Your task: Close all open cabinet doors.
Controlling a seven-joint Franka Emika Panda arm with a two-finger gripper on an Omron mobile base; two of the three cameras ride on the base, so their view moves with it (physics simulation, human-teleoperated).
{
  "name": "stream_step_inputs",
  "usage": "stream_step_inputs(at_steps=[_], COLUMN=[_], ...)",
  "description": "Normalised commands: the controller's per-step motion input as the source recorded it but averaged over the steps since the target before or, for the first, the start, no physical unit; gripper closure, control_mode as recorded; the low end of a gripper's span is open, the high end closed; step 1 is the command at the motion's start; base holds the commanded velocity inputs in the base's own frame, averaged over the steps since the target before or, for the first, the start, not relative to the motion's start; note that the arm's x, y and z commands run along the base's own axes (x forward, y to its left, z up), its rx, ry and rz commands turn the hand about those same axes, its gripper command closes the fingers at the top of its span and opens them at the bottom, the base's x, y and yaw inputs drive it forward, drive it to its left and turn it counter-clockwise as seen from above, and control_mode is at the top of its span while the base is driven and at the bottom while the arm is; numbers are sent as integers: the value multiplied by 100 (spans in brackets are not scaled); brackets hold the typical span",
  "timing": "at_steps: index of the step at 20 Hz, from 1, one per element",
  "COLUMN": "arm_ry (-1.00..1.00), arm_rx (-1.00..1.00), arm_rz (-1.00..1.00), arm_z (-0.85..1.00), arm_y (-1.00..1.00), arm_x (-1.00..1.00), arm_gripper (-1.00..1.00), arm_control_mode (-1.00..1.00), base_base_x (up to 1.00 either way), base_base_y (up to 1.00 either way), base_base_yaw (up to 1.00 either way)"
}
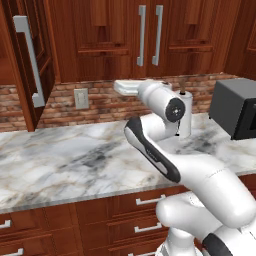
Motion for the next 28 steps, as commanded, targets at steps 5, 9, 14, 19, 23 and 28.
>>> stream_step_inputs(at_steps=[5, 9, 14, 19, 23, 28], arm_ry=[0, 0, 1, 6, 6, 5], arm_rx=[0, 0, 0, 0, -1, -2], arm_rz=[0, 0, 0, 0, 0, -2], arm_z=[21, 20, 20, 23, 14, 1], arm_y=[-10, -40, -61, -62, -61, -51], arm_x=[-66, -77, -83, -71, -60, -39], arm_gripper=[-100, -100, -100, -100, -100, -100], arm_control_mode=[-100, -100, -100, -100, -100, -100], base_base_x=[0, 0, 0, 0, 0, 0], base_base_y=[0, 0, 0, 0, 0, 0], base_base_yaw=[0, 0, 0, 0, 0, 0])
